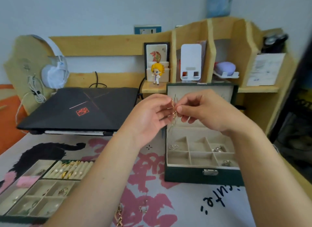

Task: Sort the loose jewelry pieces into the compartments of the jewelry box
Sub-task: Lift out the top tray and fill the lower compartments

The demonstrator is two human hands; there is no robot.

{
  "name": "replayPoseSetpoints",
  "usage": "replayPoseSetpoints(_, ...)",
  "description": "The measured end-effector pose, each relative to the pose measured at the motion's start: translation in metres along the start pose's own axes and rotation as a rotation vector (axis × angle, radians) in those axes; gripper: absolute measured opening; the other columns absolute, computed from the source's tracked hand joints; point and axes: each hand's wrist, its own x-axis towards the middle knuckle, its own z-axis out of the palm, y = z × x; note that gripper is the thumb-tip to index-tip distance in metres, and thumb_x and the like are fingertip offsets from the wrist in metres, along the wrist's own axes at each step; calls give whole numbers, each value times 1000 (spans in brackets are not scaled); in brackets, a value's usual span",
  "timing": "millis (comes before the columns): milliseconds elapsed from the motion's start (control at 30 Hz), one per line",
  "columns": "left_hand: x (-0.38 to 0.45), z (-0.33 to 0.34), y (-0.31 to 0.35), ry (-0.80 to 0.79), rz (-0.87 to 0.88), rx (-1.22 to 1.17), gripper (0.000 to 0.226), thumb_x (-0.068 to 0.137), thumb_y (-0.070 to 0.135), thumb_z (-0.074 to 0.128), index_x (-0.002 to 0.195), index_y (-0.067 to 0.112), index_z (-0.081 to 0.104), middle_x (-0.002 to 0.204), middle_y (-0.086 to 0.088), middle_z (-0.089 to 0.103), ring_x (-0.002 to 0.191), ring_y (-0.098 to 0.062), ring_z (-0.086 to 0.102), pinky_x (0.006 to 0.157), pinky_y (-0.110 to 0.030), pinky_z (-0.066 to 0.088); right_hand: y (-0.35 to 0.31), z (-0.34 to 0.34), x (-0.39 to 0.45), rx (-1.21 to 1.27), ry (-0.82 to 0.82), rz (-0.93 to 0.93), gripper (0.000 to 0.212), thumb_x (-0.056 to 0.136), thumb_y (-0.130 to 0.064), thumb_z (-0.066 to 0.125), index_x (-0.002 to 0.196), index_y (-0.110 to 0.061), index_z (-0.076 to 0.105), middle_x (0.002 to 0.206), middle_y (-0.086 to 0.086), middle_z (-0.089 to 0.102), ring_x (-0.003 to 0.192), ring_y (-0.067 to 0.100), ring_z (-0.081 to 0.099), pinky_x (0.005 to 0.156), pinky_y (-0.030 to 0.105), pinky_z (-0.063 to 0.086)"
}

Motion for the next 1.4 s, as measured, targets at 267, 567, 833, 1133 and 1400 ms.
replayPoseSetpoints(267,27,9,-16,-6,-8,151,3,97,9,65,97,9,68,95,-13,70,82,-24,72,77,-34,58,13,-25,-6,50,109,3,11,95,-10,65,96,-7,76,90,15,74,79,14,67,73,26,56)
replayPoseSetpoints(567,22,5,-17,43,-8,307,5,94,11,71,94,8,75,87,-7,75,85,-20,71,90,-40,59,12,-15,0,160,195,24,11,90,-7,70,96,-4,78,87,15,77,75,15,71,71,25,58)
replayPoseSetpoints(833,20,5,-17,10,-47,242,6,90,12,74,96,9,76,92,-8,77,90,-21,72,92,-40,61,17,-7,5,158,232,80,10,91,-9,71,97,-9,79,84,12,77,74,18,70,74,32,60)
replayPoseSetpoints(1133,19,0,-15,10,-43,355,12,91,14,74,101,7,79,92,-9,77,89,-20,73,97,-44,59,25,-5,8,138,203,92,10,92,-8,69,95,-7,78,85,16,76,70,15,67,74,32,59)
replayPoseSetpoints(1400,19,-5,-13,28,11,511,16,100,13,63,102,15,79,98,-4,80,96,-21,77,97,-44,59,41,-27,-1,328,116,143,9,94,-6,63,93,-3,71,80,8,70,70,15,64,72,28,57)
